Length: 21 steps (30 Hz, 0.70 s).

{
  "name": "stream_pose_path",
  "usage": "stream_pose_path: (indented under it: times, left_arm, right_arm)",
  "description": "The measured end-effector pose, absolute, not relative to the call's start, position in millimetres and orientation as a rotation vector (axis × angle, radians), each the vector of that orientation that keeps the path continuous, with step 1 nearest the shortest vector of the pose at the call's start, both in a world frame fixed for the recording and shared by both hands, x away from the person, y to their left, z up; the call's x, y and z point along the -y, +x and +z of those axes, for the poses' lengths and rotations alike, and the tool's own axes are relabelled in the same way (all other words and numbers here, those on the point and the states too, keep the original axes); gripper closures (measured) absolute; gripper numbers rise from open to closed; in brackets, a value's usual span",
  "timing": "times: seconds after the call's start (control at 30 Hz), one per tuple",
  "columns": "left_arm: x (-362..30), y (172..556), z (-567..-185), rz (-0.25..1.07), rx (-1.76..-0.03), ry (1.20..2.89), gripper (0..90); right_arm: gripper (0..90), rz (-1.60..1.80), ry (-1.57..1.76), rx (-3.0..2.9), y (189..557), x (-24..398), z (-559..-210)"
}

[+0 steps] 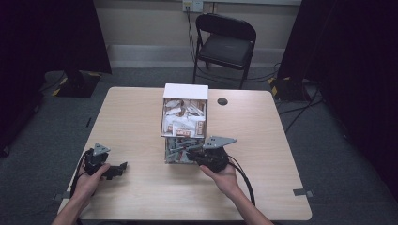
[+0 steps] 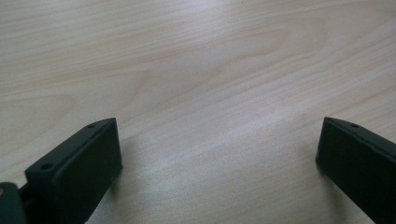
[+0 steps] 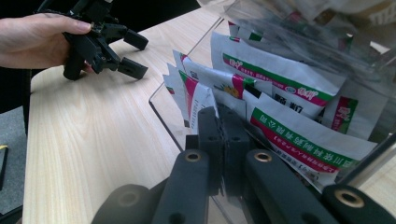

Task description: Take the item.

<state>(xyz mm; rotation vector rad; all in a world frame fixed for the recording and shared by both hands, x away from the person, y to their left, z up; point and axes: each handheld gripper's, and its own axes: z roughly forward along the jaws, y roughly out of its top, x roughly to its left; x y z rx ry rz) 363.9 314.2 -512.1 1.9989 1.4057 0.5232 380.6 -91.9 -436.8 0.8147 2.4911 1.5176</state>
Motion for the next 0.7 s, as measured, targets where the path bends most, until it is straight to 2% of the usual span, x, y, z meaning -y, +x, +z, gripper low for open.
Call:
stream_pose_path:
  times: [0.7]
  left_arm:
    - [-314.2, 363.9, -512.1, 0.523, -1.406, 1.999, 0.0]
  right_arm:
    - [89.8, 1.566, 0.805, -2.470, 373.6, 98.0, -422.4]
